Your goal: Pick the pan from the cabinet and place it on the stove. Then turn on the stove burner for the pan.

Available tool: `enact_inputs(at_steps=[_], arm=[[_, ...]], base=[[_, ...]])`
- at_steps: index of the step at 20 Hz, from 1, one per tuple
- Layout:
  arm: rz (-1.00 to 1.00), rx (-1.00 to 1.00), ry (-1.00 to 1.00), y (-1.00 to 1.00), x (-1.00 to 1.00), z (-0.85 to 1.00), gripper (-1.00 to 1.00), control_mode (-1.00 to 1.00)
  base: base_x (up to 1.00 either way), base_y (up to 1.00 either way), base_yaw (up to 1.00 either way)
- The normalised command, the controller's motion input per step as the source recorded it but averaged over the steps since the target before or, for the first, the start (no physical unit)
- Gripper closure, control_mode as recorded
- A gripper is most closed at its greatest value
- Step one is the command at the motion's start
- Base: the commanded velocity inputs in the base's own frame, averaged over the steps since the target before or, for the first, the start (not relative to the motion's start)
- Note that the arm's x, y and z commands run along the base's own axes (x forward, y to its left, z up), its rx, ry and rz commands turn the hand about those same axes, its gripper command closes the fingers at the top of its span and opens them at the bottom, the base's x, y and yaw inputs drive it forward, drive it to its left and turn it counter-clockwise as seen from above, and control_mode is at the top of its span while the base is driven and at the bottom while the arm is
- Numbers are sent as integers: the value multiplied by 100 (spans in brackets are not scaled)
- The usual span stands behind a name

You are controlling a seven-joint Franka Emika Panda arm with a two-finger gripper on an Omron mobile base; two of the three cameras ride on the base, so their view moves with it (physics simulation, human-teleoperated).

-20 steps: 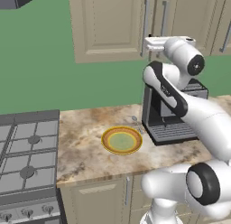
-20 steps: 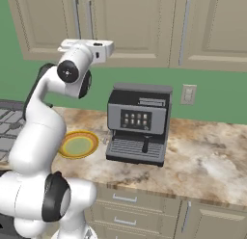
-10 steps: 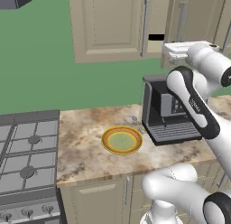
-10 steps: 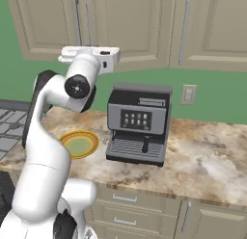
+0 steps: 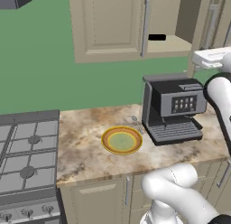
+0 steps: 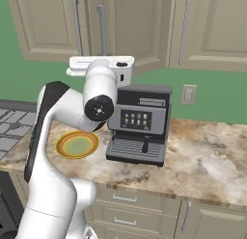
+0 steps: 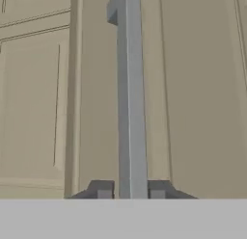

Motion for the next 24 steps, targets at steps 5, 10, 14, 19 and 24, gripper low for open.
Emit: enact_inputs(at_steps=[5,10,14,19,24], arm=[[0,-1,-10,0,-53,-2,-100,-100],[0,-4,-17,2,-82,9,-100,-100],[-7,-12,-14,52,-76,28,-100,-100],[-24,-18,-3,81,-44,26,-100,-100],[-39,-15,4,60,-12,5,-100,-100]], base=[[0,0,0],[0,0,0],[0,0,0],[0,0,0],[0,0,0]])
